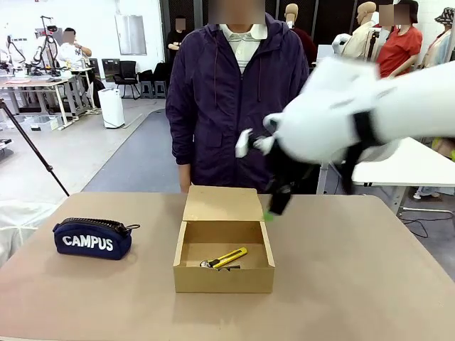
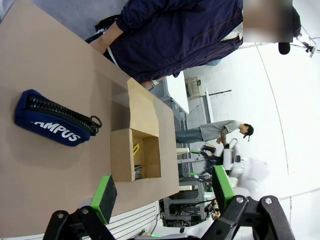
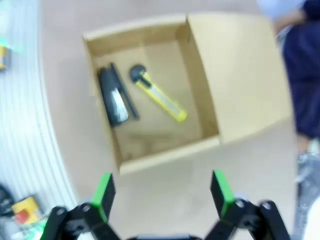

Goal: Pack the items into the box.
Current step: Pick up the item specified by the human and place it in the Mailer Box, then close the Mailer Box.

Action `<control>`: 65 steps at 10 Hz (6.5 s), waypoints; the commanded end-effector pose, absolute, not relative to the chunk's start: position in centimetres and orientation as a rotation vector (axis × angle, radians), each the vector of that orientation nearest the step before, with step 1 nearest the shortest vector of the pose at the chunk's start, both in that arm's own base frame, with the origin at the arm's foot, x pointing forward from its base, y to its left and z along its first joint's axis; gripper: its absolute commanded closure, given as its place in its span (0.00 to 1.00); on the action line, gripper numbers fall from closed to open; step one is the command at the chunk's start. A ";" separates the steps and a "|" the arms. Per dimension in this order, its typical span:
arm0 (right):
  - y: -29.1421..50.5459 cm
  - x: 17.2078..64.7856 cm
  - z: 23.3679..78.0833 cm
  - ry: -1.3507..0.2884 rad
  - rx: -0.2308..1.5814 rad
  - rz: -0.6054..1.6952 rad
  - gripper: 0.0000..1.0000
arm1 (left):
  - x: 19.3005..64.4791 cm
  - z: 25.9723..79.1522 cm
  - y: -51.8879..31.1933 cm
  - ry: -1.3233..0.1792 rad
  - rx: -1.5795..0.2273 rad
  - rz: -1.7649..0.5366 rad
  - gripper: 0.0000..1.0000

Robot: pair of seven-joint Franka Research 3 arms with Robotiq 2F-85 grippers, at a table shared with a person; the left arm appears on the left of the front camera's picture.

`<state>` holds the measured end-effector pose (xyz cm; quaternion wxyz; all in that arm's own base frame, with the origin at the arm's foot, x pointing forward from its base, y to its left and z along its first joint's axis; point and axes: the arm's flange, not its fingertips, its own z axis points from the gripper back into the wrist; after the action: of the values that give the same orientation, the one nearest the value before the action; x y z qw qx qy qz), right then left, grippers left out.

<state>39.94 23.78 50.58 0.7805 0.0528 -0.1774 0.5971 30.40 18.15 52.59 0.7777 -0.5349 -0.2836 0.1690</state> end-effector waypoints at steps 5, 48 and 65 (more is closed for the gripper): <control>-1.1 31.8 54.4 -0.215 0.797 0.502 0.00 | 30.4 52.7 18.1 -0.625 -1.175 0.364 0.00; 11.9 57.6 35.1 -0.085 0.953 0.098 0.00 | 64.5 31.8 -12.0 0.142 -1.072 0.256 0.00; 14.7 62.5 28.0 -0.139 1.333 -0.036 0.33 | 64.8 27.7 -16.6 0.170 -1.512 -0.143 0.32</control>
<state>62.81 14.77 27.60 0.7941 0.6059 -0.0433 -0.0189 65.14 -16.96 27.18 0.7278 -0.6792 0.0829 -0.0460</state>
